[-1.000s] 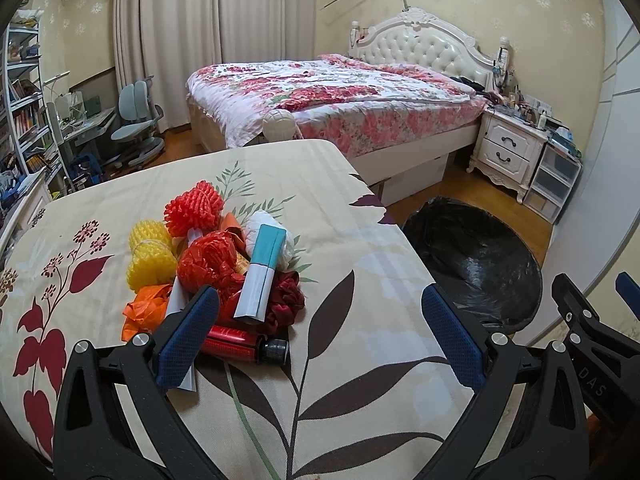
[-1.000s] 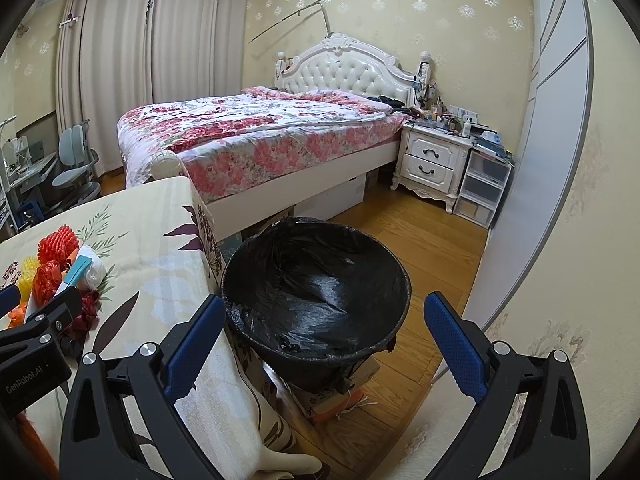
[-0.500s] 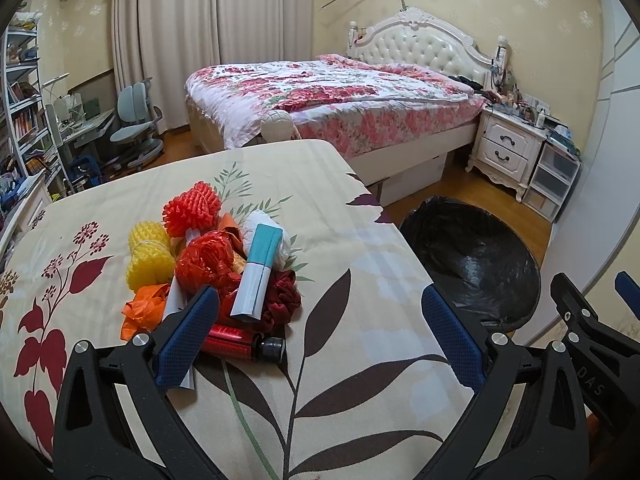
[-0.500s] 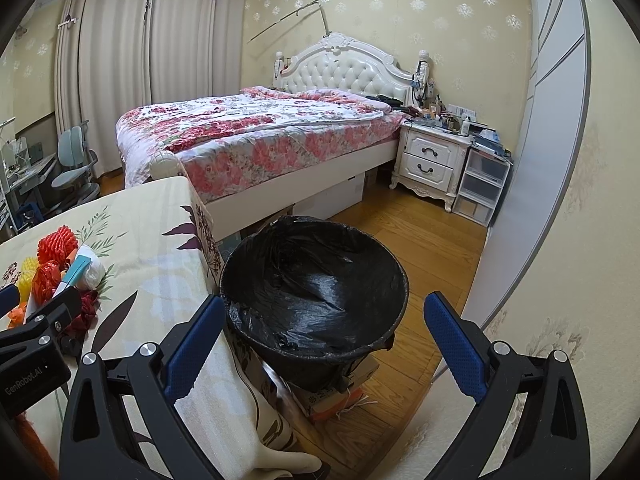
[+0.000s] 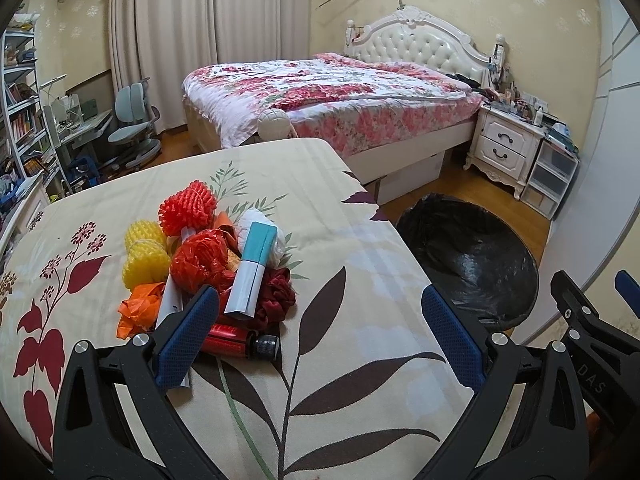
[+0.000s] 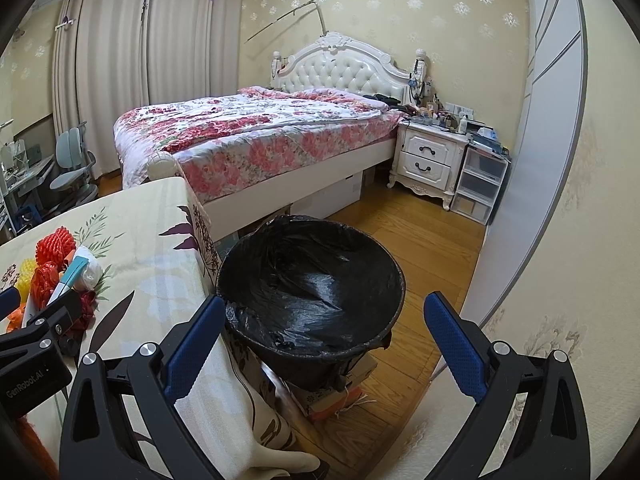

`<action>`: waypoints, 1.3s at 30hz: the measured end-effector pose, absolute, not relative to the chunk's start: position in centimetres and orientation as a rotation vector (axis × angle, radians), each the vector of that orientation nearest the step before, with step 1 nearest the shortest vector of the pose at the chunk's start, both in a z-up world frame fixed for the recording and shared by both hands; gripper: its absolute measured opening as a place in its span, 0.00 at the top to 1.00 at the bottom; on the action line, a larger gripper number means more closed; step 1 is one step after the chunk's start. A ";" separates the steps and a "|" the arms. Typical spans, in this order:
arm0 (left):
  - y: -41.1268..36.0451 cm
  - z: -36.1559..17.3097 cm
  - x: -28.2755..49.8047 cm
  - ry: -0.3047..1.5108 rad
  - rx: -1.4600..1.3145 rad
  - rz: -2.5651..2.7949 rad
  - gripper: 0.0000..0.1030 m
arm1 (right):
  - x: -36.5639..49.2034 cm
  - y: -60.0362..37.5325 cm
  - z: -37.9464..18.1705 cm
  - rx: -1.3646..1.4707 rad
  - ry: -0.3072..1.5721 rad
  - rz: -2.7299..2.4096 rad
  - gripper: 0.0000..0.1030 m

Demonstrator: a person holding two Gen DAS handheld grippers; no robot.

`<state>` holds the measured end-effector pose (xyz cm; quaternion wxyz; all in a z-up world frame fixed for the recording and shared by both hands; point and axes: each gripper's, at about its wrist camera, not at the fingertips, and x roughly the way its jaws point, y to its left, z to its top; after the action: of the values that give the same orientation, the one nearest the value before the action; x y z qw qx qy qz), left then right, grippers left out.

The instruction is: Collect trash

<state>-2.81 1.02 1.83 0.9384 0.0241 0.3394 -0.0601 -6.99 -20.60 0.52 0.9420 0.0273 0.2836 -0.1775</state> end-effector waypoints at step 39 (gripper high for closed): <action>10.4 0.6 -2.3 0.742 0.017 0.045 0.19 | -3.2 -14.0 -0.5 0.074 0.693 -0.107 0.42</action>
<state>-2.27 10.44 0.60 0.9316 0.0082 0.3626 0.0221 -3.20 -14.05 -0.49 0.9385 0.0362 0.3393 -0.0524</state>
